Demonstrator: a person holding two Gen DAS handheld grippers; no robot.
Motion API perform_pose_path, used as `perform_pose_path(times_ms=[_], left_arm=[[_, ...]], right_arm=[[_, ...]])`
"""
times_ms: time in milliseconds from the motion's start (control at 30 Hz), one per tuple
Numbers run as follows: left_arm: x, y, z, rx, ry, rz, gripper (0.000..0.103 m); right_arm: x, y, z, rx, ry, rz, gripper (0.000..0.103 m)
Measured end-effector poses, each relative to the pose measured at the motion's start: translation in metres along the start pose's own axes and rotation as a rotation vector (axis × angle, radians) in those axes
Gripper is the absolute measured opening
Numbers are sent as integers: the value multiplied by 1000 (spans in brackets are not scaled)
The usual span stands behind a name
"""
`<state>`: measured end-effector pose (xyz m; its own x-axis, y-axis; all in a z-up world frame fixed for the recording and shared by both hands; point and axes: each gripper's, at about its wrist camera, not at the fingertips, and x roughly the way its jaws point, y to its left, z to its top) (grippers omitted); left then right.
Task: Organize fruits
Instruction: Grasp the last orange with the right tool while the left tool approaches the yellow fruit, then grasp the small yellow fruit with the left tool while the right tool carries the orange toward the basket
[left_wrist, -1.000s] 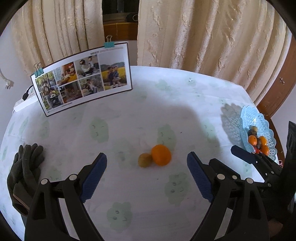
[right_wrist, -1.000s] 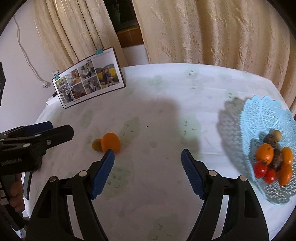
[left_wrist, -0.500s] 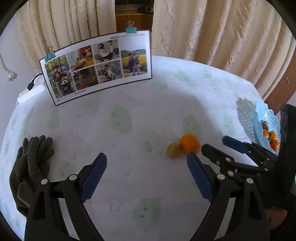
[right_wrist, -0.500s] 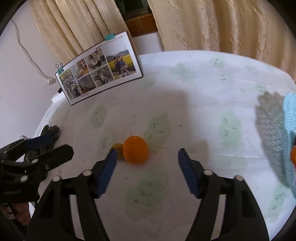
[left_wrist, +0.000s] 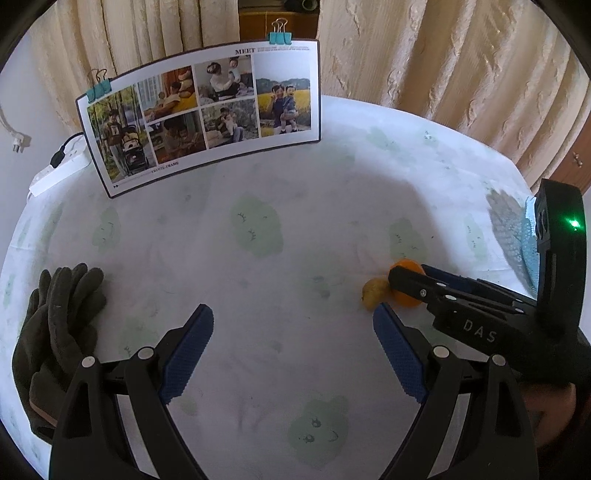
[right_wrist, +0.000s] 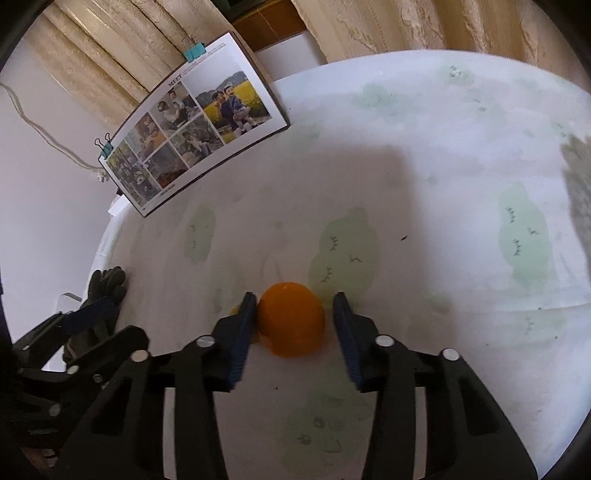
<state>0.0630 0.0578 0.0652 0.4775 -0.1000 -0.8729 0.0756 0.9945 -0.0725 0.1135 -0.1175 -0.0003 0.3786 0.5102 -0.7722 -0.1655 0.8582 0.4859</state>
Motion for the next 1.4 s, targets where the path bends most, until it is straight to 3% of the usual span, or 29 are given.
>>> perform_pose_path(times_ms=[300, 633, 900, 1067, 1300, 1400], left_arm=[[15, -5, 5, 17, 17, -11, 88], [39, -33, 4, 54, 34, -77, 87], [60, -54, 7, 65, 59, -119, 58], [65, -61, 6, 74, 45, -93, 50], [65, -61, 9, 45, 46, -85, 27], [62, -64, 8, 37, 49, -83, 27]], right_arm=[[-25, 0, -3, -13, -43, -15, 38], [-86, -28, -9, -5, -166, -150, 38], [-125, -46, -21, -16, -224, -219, 38], [-142, -58, -25, -4, -243, -239, 38], [-171, -78, -30, 25, -280, -265, 38], [-185, -90, -33, 43, -301, -279, 38]])
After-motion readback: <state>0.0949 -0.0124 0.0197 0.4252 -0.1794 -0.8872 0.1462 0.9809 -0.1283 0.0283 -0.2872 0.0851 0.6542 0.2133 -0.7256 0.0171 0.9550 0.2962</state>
